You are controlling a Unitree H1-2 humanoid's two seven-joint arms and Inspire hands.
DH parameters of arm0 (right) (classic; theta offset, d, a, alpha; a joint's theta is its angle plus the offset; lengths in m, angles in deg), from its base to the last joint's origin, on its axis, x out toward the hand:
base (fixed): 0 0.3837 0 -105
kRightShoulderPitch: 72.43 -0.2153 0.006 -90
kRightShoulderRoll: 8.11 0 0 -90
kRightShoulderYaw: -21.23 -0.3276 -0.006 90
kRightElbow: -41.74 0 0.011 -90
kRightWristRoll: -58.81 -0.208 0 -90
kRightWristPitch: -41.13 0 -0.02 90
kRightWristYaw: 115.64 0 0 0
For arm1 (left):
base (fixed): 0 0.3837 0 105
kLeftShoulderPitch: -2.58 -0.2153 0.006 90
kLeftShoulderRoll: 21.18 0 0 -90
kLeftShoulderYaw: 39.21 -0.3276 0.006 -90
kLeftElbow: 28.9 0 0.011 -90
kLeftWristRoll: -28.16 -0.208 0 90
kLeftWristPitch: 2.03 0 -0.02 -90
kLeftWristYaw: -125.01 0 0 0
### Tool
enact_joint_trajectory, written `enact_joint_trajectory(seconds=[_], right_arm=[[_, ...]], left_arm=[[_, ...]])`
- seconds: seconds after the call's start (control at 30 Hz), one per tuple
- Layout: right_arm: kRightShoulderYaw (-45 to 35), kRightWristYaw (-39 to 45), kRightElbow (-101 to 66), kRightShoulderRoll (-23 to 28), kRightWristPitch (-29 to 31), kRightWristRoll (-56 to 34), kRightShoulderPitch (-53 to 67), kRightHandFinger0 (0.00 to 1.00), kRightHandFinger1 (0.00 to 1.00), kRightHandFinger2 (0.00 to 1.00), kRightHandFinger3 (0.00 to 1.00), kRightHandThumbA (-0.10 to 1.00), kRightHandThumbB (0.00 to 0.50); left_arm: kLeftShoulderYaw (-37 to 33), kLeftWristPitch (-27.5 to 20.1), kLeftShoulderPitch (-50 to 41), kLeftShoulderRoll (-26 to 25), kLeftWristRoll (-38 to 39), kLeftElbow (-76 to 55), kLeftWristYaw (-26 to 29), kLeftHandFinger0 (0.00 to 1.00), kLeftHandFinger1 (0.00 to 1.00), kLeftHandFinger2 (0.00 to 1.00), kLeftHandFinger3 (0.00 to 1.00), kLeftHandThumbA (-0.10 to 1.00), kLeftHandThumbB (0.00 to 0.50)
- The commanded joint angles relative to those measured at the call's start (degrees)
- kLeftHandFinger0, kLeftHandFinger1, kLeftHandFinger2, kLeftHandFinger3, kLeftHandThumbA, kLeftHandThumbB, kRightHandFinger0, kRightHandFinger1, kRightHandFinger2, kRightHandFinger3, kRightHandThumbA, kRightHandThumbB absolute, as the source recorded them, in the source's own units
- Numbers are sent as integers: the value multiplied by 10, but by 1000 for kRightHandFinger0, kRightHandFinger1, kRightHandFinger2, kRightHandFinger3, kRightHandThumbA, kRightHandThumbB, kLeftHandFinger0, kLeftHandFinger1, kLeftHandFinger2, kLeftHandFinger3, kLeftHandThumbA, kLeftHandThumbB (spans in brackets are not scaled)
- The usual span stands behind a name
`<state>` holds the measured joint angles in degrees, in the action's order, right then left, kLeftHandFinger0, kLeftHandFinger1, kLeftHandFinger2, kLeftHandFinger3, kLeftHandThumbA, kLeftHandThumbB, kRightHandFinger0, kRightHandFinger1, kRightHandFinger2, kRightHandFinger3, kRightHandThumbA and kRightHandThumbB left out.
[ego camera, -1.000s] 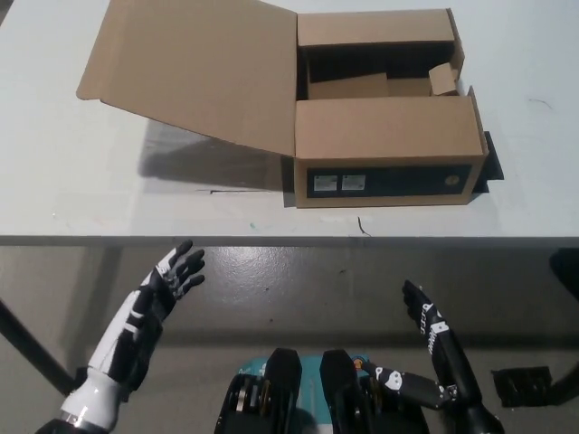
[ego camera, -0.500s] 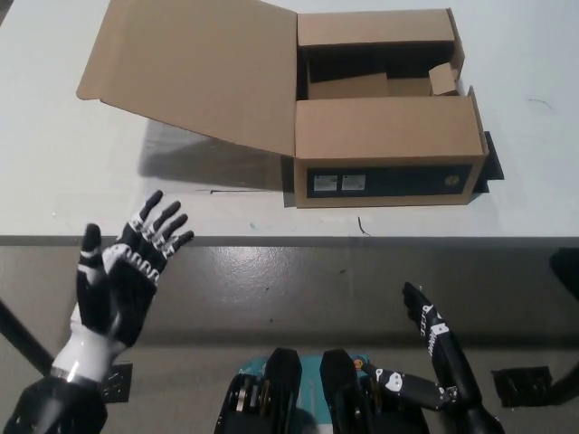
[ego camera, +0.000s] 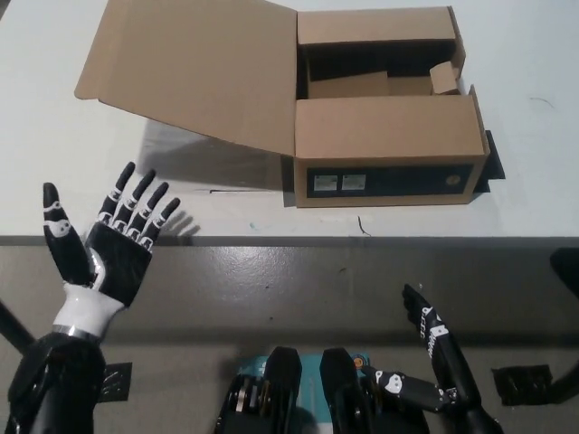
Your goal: A small storge box is placed at the center of the table and the robot uses its left hand to push the lid and close it
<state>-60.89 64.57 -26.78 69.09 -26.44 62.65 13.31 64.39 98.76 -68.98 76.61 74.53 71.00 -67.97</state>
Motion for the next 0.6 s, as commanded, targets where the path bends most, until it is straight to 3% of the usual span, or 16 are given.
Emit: enact_joint_trajectory(seconds=[0.0, 0.3, 0.57], right_arm=[[8, -18, -8, 0, 45, 11, -18, 1000, 1000, 1000, 1000, 1000, 360], [13, -23, -8, 2, 45, 10, -17, 1000, 1000, 1000, 1000, 1000, 368], [15, -23, -9, 3, 45, 7, -17, 1000, 1000, 1000, 1000, 1000, 359]], left_arm=[[40, 73, 49, 8, 114, 14, -34, 1000, 1000, 1000, 1000, 1000, 343], [57, 91, 74, 9, 106, 43, -47, 1000, 1000, 1000, 1000, 1000, 355], [61, 114, 123, 6, 95, 58, -11, 1000, 1000, 1000, 1000, 1000, 362]])
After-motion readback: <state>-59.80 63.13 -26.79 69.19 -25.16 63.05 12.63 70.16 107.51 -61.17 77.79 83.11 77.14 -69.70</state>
